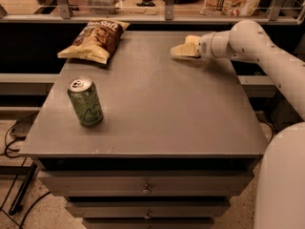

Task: Move sponge near green can

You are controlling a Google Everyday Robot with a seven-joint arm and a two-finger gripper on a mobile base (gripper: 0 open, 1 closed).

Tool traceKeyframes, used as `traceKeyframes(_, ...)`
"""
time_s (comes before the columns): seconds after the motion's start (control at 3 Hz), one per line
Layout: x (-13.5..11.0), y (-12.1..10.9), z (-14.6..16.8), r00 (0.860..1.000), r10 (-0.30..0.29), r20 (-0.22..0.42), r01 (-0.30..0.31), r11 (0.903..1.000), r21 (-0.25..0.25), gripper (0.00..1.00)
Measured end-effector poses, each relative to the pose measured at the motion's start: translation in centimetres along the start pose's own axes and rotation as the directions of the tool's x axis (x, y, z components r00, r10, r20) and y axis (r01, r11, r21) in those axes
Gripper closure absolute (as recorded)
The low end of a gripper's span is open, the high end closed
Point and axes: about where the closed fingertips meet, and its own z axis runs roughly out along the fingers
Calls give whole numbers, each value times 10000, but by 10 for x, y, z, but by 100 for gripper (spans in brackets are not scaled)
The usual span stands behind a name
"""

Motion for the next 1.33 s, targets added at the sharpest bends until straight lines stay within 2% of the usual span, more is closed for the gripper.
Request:
traceKeyframes(0.67, -20, 12, -5, 9977, -667, 70, 668, 9978, -42, 62)
traceKeyframes(1.0, -29, 26, -5, 9952, -971, 152, 976, 9946, -364, 85)
traceKeyframes(1.33, -52, 50, -10, 9894, -1370, 486, 1421, 9822, -1227, 100)
